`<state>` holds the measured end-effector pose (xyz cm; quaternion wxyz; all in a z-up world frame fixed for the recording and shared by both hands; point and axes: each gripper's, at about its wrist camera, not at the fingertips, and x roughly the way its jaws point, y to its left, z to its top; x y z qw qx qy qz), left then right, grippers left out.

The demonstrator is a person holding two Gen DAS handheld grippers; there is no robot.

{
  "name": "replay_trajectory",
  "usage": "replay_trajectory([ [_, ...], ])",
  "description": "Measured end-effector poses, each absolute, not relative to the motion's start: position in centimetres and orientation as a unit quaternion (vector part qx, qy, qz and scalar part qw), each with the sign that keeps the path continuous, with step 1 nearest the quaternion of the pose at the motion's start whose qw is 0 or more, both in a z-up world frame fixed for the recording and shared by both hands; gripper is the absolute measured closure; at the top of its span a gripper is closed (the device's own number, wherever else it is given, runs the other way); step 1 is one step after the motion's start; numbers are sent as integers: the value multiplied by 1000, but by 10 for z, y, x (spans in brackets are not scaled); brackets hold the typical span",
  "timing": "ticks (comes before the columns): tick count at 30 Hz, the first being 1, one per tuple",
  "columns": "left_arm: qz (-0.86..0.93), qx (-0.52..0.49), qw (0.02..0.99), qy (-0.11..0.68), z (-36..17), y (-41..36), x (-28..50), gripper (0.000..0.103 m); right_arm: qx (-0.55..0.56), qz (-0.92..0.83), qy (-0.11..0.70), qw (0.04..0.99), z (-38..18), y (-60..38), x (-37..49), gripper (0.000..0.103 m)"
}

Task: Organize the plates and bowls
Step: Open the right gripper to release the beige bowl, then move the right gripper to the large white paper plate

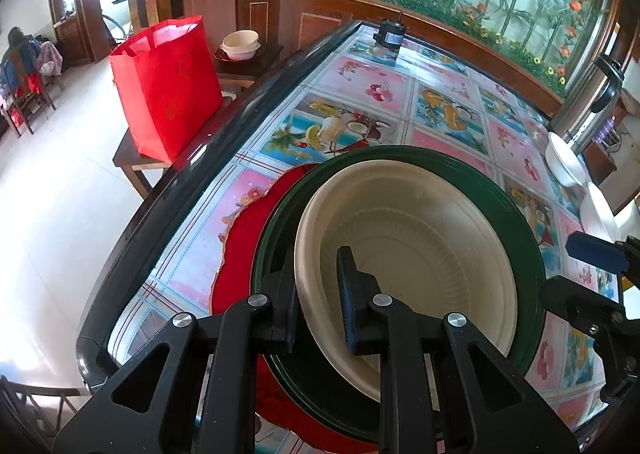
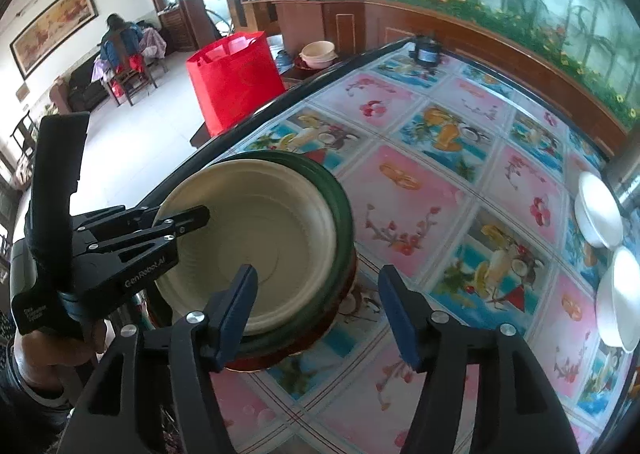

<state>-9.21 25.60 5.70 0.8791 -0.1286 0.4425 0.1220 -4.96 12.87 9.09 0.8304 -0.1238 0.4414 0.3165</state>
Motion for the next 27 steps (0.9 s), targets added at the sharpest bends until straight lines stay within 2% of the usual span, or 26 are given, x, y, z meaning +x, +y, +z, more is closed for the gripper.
replay_trajectory([
  [2,123,-127,880,442,57,256,-93,85,-120,315,442,831,90,125,-51,31],
  [6,121,-125,883,436,60,254,-95,78,-108,314,447,831,88,117,-52,25],
  [9,123,-123,890,421,67,253,-98,60,-95,313,456,828,84,110,-51,24],
  [12,124,-123,896,408,73,252,-103,51,-87,306,463,827,80,102,-49,24],
  [17,134,-113,901,397,82,251,-109,47,-58,299,476,825,75,83,-48,23],
  [19,138,-112,906,383,87,251,-115,40,-49,294,482,824,74,77,-47,22],
  [27,127,-81,924,351,104,225,-125,40,-19,262,500,825,72,51,-52,22],
])
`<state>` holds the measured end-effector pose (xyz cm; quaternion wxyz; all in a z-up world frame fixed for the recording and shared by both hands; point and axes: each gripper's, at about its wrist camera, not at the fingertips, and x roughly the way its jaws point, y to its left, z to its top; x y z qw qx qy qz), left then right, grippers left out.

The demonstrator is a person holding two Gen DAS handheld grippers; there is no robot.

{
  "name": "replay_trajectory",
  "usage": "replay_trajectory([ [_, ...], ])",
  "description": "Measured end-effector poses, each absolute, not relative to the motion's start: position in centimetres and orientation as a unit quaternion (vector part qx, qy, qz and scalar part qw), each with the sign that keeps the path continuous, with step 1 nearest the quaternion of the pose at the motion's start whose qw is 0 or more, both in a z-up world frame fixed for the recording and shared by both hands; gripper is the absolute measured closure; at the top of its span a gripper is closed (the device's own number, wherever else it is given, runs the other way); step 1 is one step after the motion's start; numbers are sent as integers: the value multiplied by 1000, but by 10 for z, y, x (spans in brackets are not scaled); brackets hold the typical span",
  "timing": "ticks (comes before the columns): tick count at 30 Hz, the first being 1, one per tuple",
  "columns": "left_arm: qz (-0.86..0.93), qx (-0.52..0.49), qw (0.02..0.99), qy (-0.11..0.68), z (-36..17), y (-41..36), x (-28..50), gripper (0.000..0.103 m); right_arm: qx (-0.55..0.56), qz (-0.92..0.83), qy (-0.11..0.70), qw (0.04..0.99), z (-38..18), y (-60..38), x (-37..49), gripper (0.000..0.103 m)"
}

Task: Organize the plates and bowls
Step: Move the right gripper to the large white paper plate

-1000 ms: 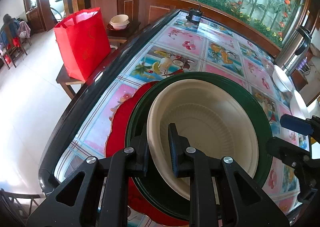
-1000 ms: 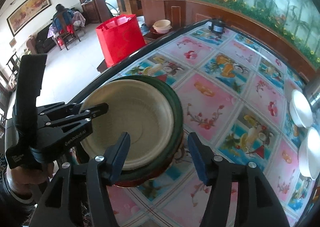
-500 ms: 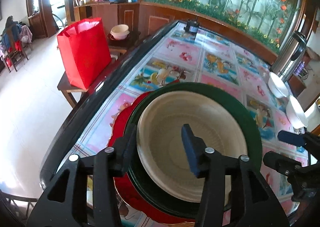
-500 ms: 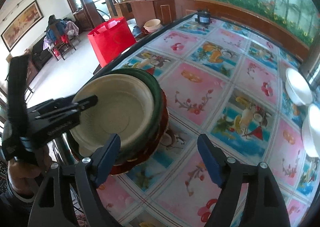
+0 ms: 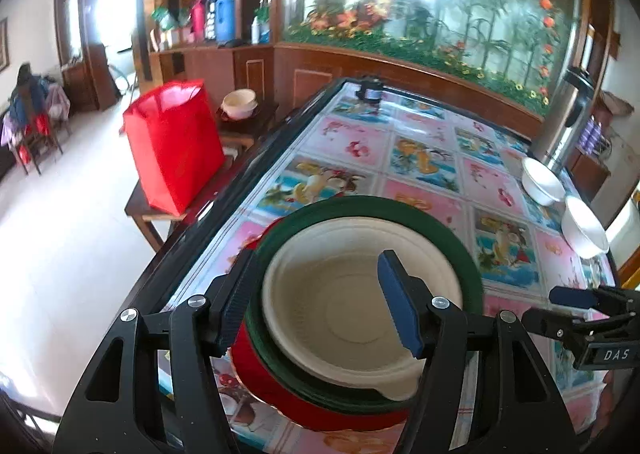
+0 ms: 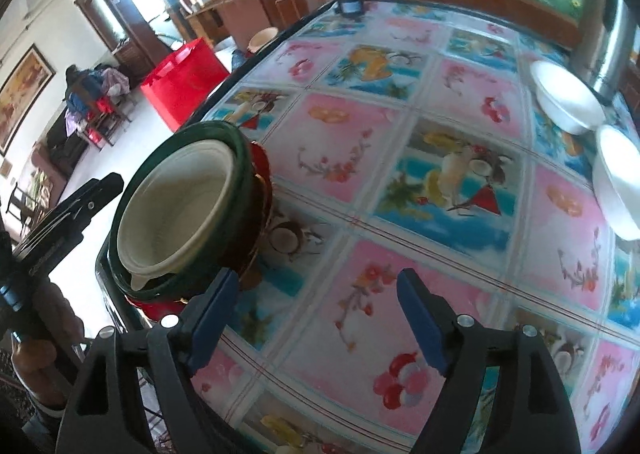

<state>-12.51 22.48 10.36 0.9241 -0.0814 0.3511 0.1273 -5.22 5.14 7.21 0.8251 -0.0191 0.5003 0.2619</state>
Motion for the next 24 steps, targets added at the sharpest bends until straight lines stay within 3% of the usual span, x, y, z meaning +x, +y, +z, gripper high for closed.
replay_trajectory([
  [11,9,-72,945,318,109,146,-115,40,2,226,485,845,79,-5,-66,22],
  [24,-50,0,933,357,102,55,-85,40,51,186,489,851,73,-86,-82,22],
])
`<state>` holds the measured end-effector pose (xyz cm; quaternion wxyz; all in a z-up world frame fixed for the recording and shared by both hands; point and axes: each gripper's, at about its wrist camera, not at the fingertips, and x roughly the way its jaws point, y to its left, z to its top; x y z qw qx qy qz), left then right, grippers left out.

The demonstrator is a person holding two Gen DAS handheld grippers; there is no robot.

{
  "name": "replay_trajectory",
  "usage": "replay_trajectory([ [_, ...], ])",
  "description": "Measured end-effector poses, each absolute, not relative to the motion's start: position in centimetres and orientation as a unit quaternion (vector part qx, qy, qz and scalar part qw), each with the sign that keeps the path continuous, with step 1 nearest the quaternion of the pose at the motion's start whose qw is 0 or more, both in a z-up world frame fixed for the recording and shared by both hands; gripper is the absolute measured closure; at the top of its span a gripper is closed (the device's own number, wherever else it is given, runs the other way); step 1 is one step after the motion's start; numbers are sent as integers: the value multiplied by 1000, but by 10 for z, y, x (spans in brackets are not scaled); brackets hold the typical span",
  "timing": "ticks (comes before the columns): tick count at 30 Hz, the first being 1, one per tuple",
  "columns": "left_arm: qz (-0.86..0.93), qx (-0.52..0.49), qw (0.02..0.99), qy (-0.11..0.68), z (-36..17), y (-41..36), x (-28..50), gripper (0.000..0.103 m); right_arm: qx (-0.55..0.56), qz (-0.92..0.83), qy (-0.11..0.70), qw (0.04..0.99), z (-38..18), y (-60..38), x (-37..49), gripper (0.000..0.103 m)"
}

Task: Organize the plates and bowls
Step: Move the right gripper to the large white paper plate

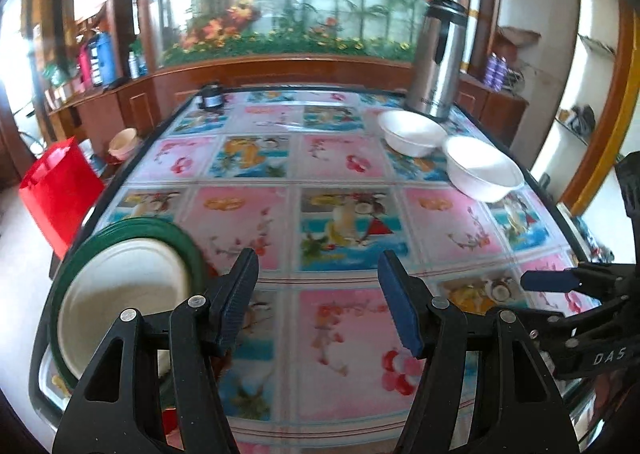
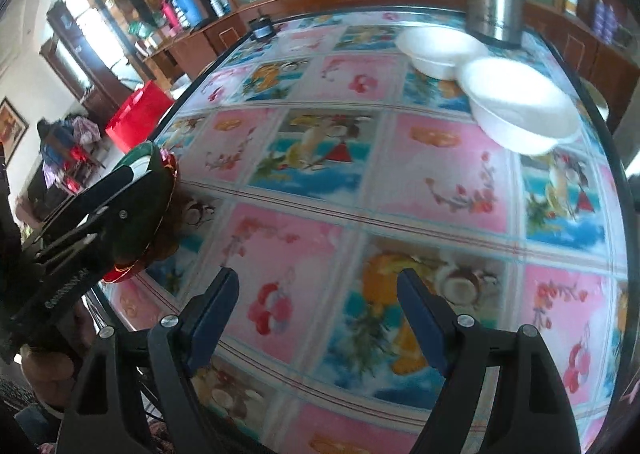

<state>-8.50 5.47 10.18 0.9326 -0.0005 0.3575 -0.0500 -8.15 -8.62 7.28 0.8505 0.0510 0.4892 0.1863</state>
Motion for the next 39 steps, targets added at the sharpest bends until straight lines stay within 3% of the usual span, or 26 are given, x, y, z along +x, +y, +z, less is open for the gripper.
replay_trajectory([
  [17,-153,9,903,402,89,-28,-53,41,79,60,476,874,90,-217,-85,21],
  [39,-143,27,908,393,103,-95,24,41,76,72,487,867,83,-241,-12,21],
])
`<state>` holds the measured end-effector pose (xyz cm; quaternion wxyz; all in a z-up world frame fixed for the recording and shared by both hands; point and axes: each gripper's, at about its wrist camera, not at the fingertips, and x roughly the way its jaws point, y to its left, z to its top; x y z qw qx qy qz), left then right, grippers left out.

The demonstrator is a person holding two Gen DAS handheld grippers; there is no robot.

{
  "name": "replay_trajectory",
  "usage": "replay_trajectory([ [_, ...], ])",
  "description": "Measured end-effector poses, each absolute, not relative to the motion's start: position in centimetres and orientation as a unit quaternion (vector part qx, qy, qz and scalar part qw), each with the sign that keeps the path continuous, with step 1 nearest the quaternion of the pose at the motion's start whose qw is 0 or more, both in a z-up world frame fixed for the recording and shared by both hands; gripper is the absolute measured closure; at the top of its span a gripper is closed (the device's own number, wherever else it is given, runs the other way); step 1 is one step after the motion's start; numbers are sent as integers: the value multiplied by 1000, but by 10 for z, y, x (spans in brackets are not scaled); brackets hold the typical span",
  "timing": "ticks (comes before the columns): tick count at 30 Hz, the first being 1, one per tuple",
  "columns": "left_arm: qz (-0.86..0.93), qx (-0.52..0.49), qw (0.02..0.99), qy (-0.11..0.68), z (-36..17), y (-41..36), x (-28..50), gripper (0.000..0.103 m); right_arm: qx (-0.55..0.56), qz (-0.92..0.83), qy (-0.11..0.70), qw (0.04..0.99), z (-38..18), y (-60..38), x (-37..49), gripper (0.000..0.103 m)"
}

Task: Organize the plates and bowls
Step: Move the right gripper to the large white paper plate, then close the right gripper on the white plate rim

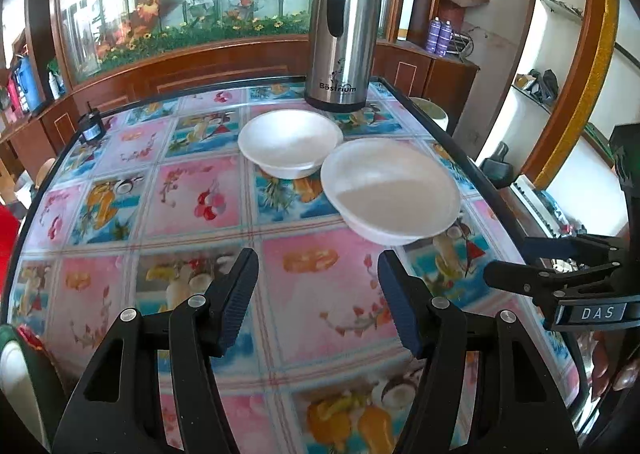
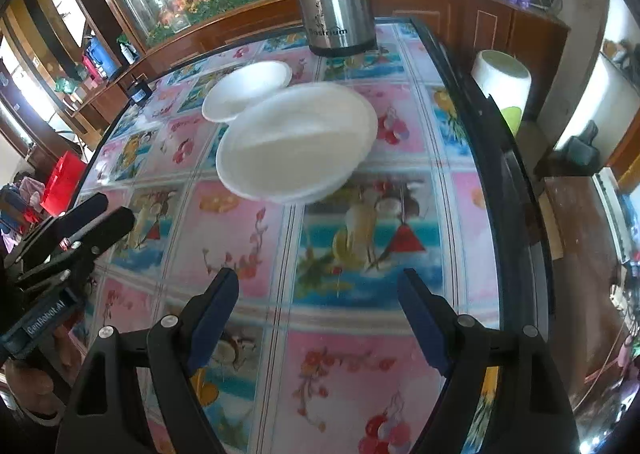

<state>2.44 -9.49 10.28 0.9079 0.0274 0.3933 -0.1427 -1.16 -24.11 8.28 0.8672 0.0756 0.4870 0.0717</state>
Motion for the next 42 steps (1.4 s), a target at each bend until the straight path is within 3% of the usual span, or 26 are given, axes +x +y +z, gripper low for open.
replay_trajectory([
  [35,-122,-18,885,449,63,-127,125,41,47,73,505,859,65,-262,85,22],
  [42,-121,-16,878,462,56,-134,132,41,35,79,506,858,62,-259,92,30],
])
